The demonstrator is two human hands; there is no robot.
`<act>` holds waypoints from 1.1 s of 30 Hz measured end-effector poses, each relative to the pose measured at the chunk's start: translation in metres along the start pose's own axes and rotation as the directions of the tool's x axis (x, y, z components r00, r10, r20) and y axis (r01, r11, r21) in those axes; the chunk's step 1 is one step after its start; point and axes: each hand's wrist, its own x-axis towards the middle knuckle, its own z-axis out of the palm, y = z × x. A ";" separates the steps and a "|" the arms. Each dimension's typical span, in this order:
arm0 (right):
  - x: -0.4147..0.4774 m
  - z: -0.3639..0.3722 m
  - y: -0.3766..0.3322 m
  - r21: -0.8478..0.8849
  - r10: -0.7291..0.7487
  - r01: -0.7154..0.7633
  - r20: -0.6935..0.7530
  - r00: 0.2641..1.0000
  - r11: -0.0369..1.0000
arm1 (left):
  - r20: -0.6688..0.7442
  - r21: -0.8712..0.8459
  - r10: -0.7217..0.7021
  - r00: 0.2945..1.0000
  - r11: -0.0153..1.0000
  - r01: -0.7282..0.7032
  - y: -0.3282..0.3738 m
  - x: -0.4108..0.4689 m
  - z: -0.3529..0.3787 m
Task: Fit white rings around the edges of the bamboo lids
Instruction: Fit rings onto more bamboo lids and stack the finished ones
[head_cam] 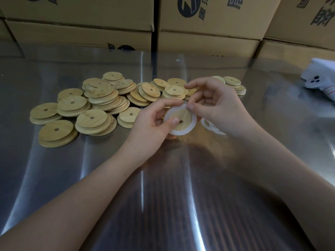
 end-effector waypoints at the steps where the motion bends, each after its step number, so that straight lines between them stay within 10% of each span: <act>1: 0.000 -0.001 -0.001 0.005 0.006 -0.006 0.006 1.000 1.000 | 0.002 -0.010 -0.002 1.000 1.000 0.003 0.000 0.000 0.000; 33: 0.001 -0.008 -0.004 -0.084 0.011 -0.008 0.032 0.999 0.996 | 0.009 -0.270 -0.185 0.983 0.946 0.181 0.003 0.003 -0.005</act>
